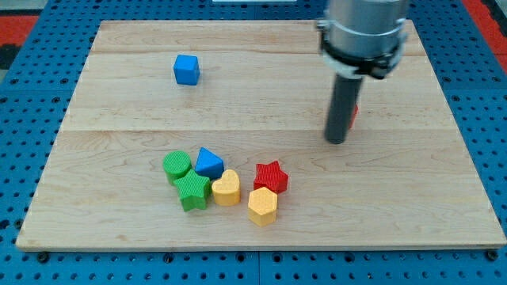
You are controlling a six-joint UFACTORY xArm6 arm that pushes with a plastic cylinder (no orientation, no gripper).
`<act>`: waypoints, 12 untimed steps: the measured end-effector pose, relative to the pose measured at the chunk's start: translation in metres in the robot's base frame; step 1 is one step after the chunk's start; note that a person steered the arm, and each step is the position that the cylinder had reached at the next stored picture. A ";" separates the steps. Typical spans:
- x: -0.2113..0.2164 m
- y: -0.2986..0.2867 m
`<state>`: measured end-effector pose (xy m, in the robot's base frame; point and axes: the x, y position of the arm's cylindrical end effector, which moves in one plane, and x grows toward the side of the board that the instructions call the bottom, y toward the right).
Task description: Slide the blue cube into the red circle
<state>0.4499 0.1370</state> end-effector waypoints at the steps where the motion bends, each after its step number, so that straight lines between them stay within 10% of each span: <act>1: -0.032 0.062; 3: 0.036 -0.028; 4: 0.003 -0.076; 6: -0.009 0.015; 9: -0.098 -0.278; 11: -0.132 -0.169; 12: -0.136 -0.252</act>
<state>0.3139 -0.1153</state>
